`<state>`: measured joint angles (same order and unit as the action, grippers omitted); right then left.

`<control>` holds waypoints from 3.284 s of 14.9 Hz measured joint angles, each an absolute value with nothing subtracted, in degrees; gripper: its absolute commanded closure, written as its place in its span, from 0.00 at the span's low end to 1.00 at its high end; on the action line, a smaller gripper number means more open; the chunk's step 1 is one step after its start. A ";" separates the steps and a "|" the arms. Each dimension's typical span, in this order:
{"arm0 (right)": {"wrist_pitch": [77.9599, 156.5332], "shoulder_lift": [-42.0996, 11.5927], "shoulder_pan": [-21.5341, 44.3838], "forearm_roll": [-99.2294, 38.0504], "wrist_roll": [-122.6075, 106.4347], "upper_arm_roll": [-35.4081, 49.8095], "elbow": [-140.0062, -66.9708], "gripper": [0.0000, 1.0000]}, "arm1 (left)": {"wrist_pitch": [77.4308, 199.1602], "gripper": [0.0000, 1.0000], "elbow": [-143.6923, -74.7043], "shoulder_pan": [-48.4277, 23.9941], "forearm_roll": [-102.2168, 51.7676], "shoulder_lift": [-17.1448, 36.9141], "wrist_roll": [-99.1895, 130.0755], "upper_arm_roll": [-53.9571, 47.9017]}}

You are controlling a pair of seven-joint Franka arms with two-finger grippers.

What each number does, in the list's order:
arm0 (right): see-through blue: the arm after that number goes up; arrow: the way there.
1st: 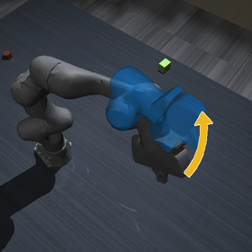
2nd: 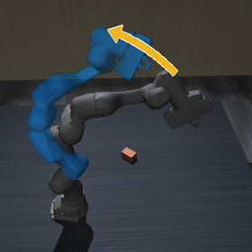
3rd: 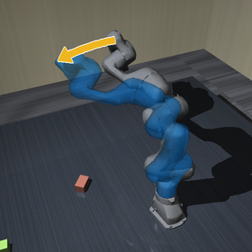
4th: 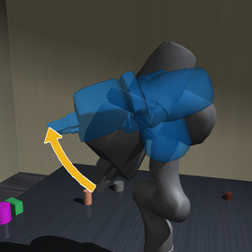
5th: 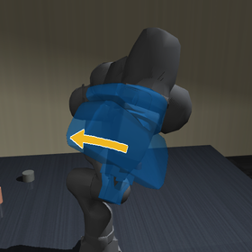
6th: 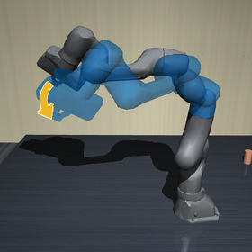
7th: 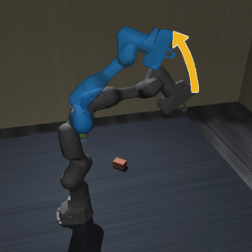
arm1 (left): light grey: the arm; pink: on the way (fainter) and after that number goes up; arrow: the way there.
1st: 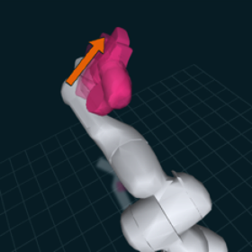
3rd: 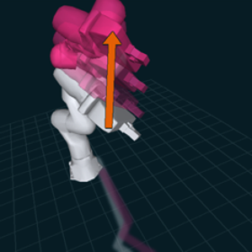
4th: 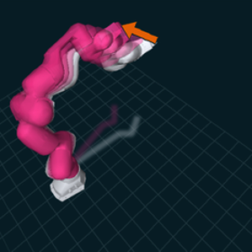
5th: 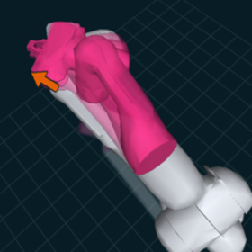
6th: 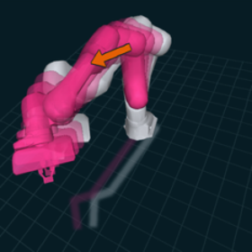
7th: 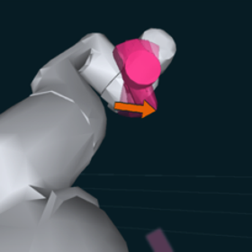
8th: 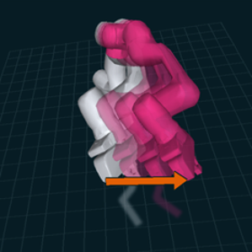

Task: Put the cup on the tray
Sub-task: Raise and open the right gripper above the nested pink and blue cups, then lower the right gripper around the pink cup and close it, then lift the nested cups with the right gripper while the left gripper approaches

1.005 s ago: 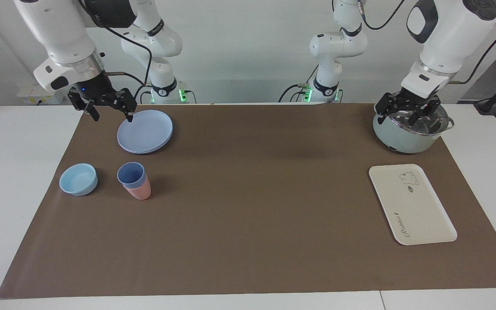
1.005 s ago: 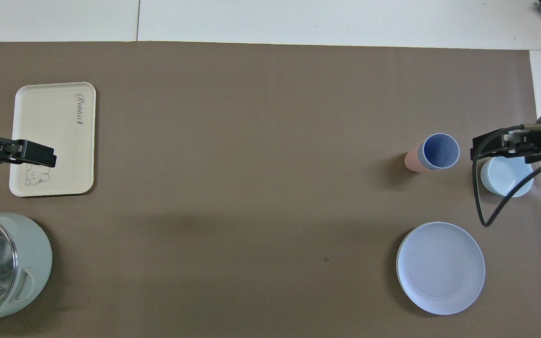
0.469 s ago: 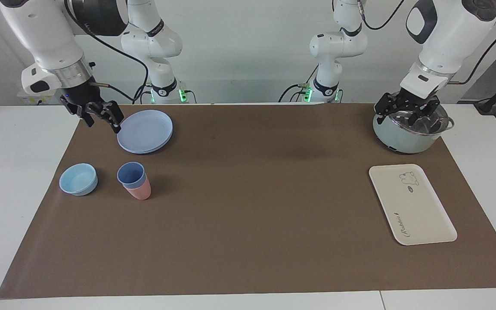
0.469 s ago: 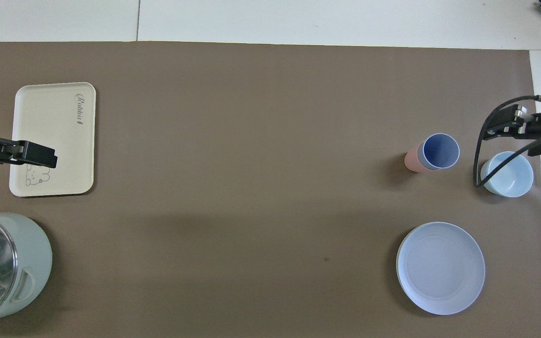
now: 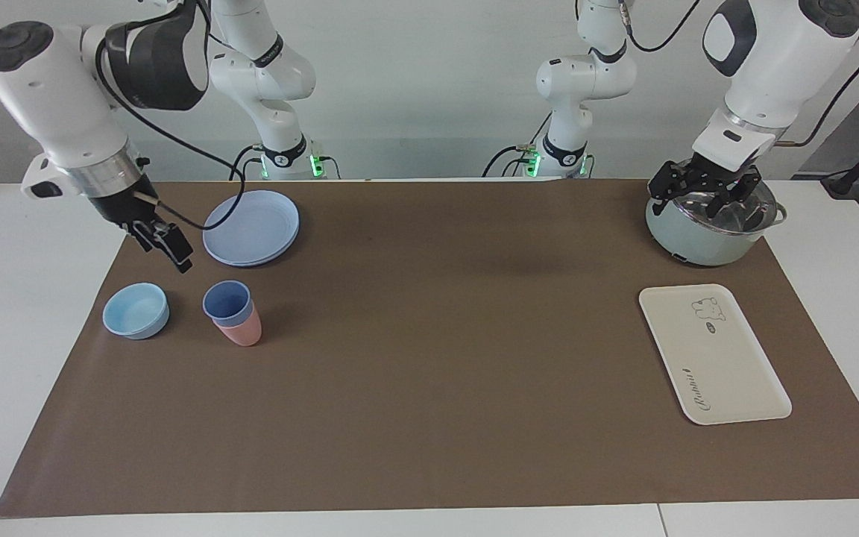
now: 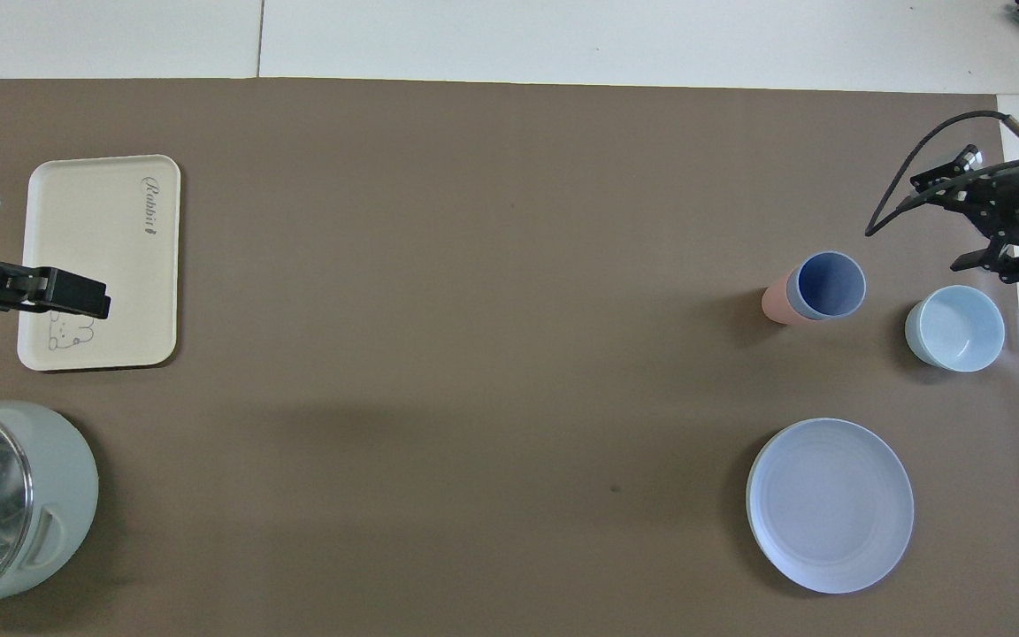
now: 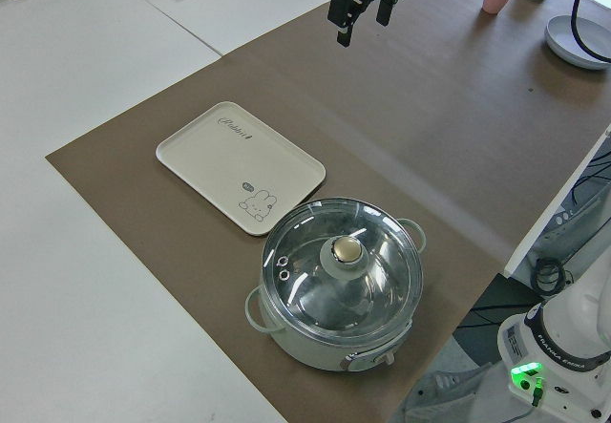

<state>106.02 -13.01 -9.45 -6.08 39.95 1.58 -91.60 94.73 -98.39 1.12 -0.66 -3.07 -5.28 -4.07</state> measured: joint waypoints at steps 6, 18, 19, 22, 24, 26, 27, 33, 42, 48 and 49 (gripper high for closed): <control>107.93 -20.00 -12.61 -14.42 48.25 1.51 -91.50 0.04 | 94.78 0.00 -98.64 1.11 -0.66 -3.26 -5.28 -4.09; 105.44 -28.77 -16.29 -30.43 50.01 1.72 -94.49 0.00 | 94.78 0.00 -98.78 1.10 -0.66 -3.33 -5.28 -4.25; 105.44 -28.64 -16.28 -31.17 49.98 1.76 -95.63 0.00 | 94.78 0.00 -98.88 1.10 -0.66 -3.33 -5.28 -4.26; 105.45 -28.01 -16.27 -33.06 49.80 1.76 -98.18 0.00 | 94.85 0.00 -99.17 1.09 -0.66 -3.35 -5.28 -4.27; 105.54 -27.58 -16.27 -34.00 49.79 1.76 -99.39 0.00 | 94.92 0.00 -99.27 1.09 -0.66 -3.38 -5.28 -4.27; 106.12 -27.10 -16.18 -35.32 49.00 1.77 -100.96 0.00 | 94.93 0.00 -99.32 1.09 -0.66 -3.43 -5.28 -4.28; 106.87 -26.83 -16.06 -35.73 48.24 1.83 -101.90 0.07 | 94.94 0.00 -99.34 1.09 -0.66 -3.49 -5.28 -4.28; 107.67 -25.73 -14.10 -36.20 47.10 2.55 -104.29 1.00 | 94.94 0.00 -99.62 1.09 -0.66 -3.71 -5.28 -4.29; 106.26 -15.74 -1.25 -36.45 57.48 2.96 -105.46 1.00 | 96.12 0.00 -100.13 0.41 -2.45 -3.80 -0.96 -4.68; 107.29 -12.40 8.35 -36.47 75.05 3.09 -103.38 1.00 | 100.56 0.00 -100.18 -10.52 -9.17 -3.90 23.57 -5.45; 107.30 -12.39 9.21 -36.47 77.42 3.09 -102.47 1.00 | 101.77 0.00 -100.20 -13.35 -9.26 -3.91 28.18 -5.55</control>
